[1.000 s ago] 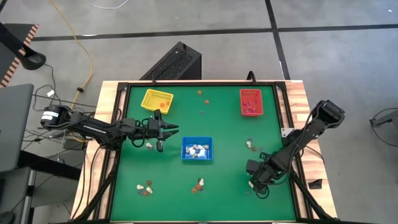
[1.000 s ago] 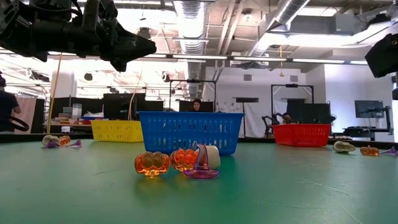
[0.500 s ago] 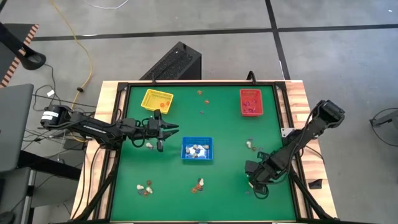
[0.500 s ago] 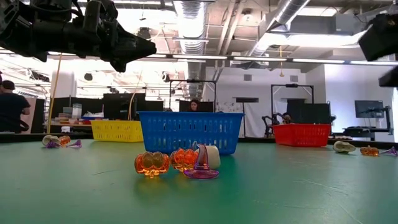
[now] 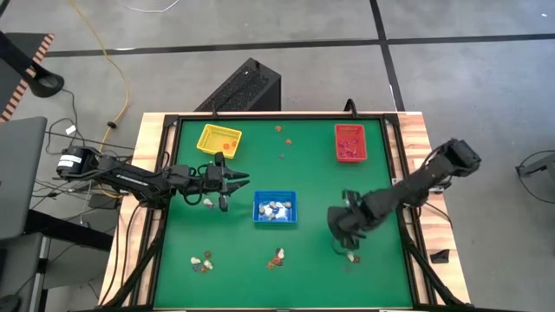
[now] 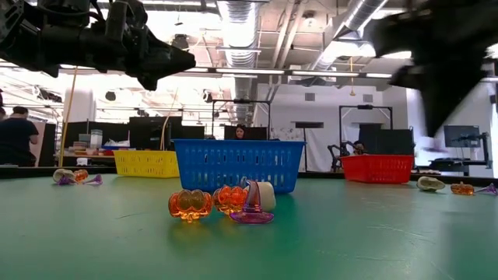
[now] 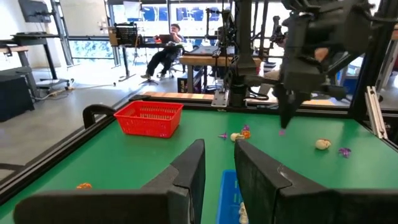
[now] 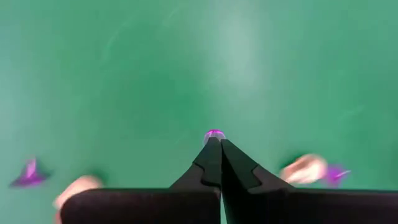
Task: Sort Halloween decoration
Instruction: Put the purple witch hat toy into the red bin
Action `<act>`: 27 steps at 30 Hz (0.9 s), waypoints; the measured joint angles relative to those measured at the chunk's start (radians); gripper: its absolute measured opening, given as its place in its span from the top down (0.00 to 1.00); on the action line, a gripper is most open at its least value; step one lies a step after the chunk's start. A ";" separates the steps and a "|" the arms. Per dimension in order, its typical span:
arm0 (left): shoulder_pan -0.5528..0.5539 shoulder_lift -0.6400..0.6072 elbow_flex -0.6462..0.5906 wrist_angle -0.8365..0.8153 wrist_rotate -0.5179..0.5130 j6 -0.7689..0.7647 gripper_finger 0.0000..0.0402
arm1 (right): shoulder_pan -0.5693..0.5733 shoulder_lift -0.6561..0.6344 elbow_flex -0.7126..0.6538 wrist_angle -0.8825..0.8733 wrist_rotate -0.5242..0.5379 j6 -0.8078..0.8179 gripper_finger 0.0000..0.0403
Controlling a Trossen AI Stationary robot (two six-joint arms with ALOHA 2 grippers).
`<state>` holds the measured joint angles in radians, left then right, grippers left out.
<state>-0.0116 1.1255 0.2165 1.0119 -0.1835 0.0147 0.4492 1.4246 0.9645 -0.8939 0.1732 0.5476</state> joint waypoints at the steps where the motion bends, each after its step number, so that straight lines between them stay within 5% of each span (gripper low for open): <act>1: 0.000 0.000 0.000 0.000 -0.006 0.000 0.81 | -0.040 0.000 0.013 -0.010 0.008 -0.039 0.95; 13: 0.000 0.000 0.000 -0.070 -0.079 -0.016 0.81 | -0.555 0.000 0.205 -0.270 0.136 -0.411 0.95; 22: 0.000 0.000 0.000 -0.236 -0.084 0.067 0.81 | -0.936 0.000 0.190 -0.200 0.139 -0.618 0.95; 27: 0.000 0.000 0.000 -0.244 -0.187 0.166 0.81 | -1.093 0.002 0.162 -0.088 0.029 -0.676 0.95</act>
<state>-0.0120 1.1255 0.2169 0.7677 -0.3705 0.1805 -0.6436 1.4268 1.1263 -0.9822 0.2026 -0.1285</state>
